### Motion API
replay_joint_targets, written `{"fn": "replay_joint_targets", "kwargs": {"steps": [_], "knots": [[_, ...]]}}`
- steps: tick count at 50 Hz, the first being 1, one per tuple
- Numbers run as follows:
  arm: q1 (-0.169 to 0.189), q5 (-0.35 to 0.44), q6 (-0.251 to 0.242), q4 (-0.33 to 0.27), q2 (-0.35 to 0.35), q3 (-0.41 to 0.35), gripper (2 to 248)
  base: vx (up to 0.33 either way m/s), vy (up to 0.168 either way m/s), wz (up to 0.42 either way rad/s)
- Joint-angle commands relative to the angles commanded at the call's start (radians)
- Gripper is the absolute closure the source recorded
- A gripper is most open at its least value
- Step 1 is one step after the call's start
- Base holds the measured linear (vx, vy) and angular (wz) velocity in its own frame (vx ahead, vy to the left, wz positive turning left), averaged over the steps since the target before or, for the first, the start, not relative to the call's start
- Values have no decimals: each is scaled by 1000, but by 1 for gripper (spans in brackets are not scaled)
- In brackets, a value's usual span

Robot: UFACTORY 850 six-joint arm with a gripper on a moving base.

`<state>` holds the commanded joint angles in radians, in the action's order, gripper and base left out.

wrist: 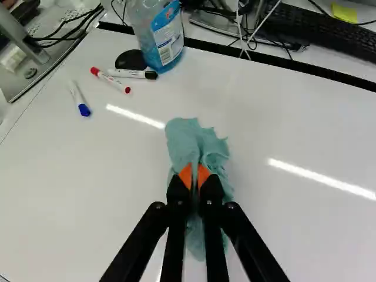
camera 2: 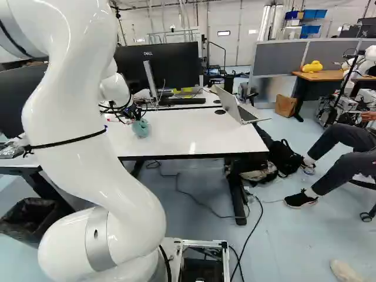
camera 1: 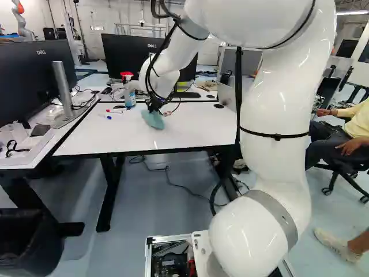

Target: Clean the table with the green towel

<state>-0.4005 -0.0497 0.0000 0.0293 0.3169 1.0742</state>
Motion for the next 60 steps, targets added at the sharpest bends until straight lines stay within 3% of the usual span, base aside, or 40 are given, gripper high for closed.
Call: {"fn": "replay_joint_targets", "kwargs": {"steps": [9,23,24,28,29,33,34,38,39,44,45,49,50,54,55,60], "knots": [[-24,0,0,0,16,20,217,0,0,0],[-25,0,0,0,17,20,217,0,0,0],[-25,0,0,0,17,20,199,0,0,0],[-25,0,0,0,17,20,199,0,0,0],[-25,0,0,0,17,20,165,0,0,0],[-25,0,0,0,17,20,165,0,0,0],[-25,0,0,0,17,20,130,0,0,0],[-25,0,0,0,17,20,130,0,0,0],[-25,0,0,0,17,20,95,0,0,0],[-25,0,0,0,17,20,95,0,0,0],[-25,0,0,0,17,20,57,0,0,0],[-25,0,0,0,17,20,57,0,0,0],[-25,0,0,0,17,20,20,0,0,0],[-25,0,0,0,17,20,20,0,0,0],[-25,0,0,0,17,20,3,0,0,0],[-25,0,0,0,17,20,3,0,0,0]]}}
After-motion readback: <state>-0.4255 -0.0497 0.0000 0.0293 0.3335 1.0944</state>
